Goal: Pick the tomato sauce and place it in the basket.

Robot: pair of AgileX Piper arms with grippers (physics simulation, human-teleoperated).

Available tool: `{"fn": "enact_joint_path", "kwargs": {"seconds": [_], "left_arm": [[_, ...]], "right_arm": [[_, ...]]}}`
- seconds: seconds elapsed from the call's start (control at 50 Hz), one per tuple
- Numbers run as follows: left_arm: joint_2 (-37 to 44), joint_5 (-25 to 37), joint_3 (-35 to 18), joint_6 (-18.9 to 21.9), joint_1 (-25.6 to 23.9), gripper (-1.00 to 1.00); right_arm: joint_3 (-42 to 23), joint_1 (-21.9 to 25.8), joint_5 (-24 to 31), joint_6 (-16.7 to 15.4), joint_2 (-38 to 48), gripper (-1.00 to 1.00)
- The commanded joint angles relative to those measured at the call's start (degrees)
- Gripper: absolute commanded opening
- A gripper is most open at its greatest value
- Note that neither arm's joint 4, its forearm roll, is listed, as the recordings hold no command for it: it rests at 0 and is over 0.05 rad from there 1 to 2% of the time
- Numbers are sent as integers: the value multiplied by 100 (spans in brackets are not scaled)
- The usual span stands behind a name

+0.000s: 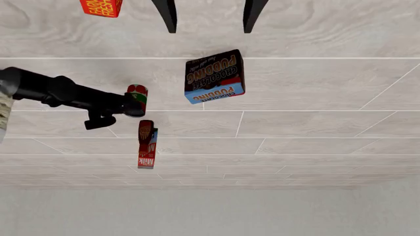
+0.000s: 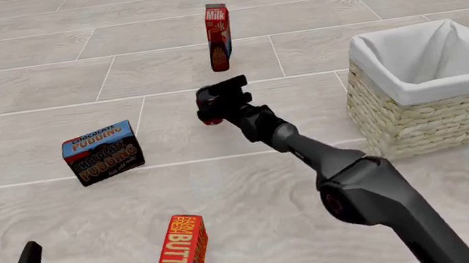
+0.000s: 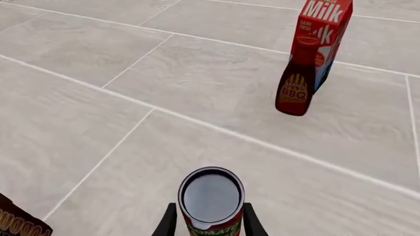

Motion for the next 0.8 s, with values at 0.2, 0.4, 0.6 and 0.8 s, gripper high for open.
{"fn": "enact_joint_path", "kwargs": {"seconds": [0.2, 0.4, 0.6, 0.8], "left_arm": [[-1, 0, 0, 0, -1, 100], [-1, 0, 0, 1, 0, 100], [-1, 0, 0, 0, 0, 100], [0, 0, 0, 0, 0, 100]], "right_arm": [[-759, -47, 393, 213, 385, 100], [-539, -40, 204, 224, 297, -100], [103, 30, -133, 232, 25, -100], [594, 99, -339, 164, -287, -100]]}}
